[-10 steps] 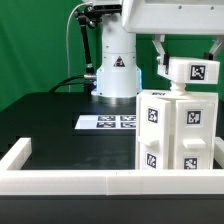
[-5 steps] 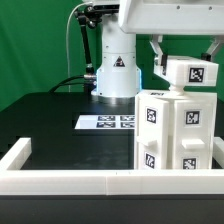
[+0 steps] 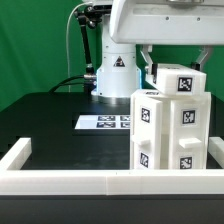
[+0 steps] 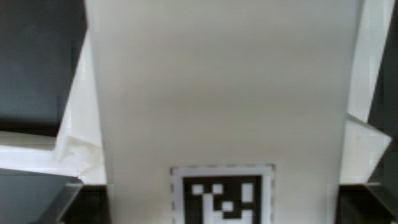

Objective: Assemble cabinet

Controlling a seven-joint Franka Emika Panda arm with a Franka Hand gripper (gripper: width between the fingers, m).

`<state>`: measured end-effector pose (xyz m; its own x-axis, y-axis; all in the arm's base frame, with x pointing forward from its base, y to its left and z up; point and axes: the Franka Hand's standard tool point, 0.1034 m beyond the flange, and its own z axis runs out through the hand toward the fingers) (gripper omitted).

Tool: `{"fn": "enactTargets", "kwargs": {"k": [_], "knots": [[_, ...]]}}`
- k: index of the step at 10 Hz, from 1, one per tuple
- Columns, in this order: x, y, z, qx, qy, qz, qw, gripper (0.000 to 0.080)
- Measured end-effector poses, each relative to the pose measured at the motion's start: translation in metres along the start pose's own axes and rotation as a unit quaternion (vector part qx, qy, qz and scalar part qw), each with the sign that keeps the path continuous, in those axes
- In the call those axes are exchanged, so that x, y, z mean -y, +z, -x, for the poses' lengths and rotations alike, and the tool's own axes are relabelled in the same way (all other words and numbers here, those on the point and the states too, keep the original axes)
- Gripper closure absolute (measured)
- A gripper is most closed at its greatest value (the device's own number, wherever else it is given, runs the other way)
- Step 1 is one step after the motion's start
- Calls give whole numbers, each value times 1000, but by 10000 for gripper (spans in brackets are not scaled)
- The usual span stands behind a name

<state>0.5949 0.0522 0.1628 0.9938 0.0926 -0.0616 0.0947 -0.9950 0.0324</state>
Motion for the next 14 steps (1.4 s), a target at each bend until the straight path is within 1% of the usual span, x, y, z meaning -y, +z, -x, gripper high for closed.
{"fn": "enactTargets", "kwargs": {"k": [3,14], "knots": [[2,0,-1,-3,0,0,1000,242],[2,0,-1,-3,10,0,1000,242]]}}
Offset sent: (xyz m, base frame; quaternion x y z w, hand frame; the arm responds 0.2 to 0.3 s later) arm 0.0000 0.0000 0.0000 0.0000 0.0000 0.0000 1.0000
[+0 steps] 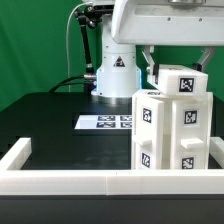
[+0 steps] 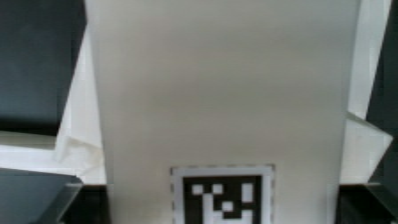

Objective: Assemble cabinet

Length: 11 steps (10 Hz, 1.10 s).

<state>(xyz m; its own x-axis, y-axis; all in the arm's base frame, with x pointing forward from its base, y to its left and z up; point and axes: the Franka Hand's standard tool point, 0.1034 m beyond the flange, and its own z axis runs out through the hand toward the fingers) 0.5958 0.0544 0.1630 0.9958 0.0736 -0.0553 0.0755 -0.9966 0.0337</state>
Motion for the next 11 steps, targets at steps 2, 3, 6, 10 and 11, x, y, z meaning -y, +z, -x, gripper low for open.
{"fn": "enactTargets", "kwargs": {"k": [2,3,6,10,11], "knots": [[1,0,-2,-6,80,-1,997,242],[2,0,-3,-10,122,-2,993,242],[6,0,-5,-18,244,-5,970,242],[6,0,-6,-17,351,-11,936,242],[6,0,-6,-16,379,-13,925,242]]}}
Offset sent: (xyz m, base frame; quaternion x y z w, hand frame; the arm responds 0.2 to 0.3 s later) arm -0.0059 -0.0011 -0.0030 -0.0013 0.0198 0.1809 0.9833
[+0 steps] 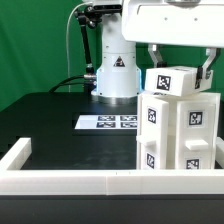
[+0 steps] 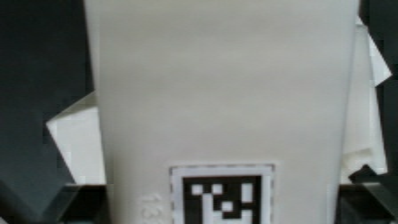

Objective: Assemble cabinet

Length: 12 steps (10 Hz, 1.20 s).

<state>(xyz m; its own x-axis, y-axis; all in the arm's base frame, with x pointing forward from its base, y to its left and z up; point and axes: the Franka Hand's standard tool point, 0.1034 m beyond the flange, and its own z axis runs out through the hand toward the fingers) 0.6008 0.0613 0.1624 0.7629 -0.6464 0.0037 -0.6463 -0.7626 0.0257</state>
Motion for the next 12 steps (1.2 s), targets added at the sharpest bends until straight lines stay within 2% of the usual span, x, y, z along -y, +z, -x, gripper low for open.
{"fn": "enactTargets", "kwargs": {"k": [4,12], "knots": [[1,0,-2,-1,162,-9,987,242],[7,1,4,14,404,-16,914,242]]}}
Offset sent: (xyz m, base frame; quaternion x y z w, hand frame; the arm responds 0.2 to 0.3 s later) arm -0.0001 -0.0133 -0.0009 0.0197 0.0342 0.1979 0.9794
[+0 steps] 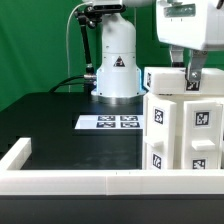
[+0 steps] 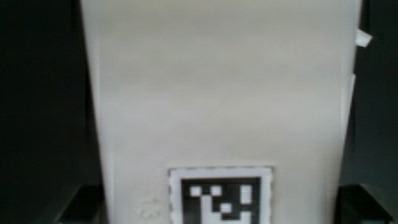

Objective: Assemble cabinet

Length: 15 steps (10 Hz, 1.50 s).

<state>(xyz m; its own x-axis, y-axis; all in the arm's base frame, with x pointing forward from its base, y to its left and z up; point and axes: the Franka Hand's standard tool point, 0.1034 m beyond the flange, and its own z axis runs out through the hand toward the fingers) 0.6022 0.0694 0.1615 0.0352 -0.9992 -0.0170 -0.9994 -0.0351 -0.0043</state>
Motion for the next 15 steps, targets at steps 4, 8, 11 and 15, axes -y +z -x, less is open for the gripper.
{"fn": "enactTargets", "kwargs": {"k": [4,8,11,15], "knots": [[-1,1,9,18,116,3,993,134],[0,-7,12,32,60,-9,998,2],[-1,-17,14,40,44,-13,998,3],[2,-18,20,40,-87,-12,995,3]]}}
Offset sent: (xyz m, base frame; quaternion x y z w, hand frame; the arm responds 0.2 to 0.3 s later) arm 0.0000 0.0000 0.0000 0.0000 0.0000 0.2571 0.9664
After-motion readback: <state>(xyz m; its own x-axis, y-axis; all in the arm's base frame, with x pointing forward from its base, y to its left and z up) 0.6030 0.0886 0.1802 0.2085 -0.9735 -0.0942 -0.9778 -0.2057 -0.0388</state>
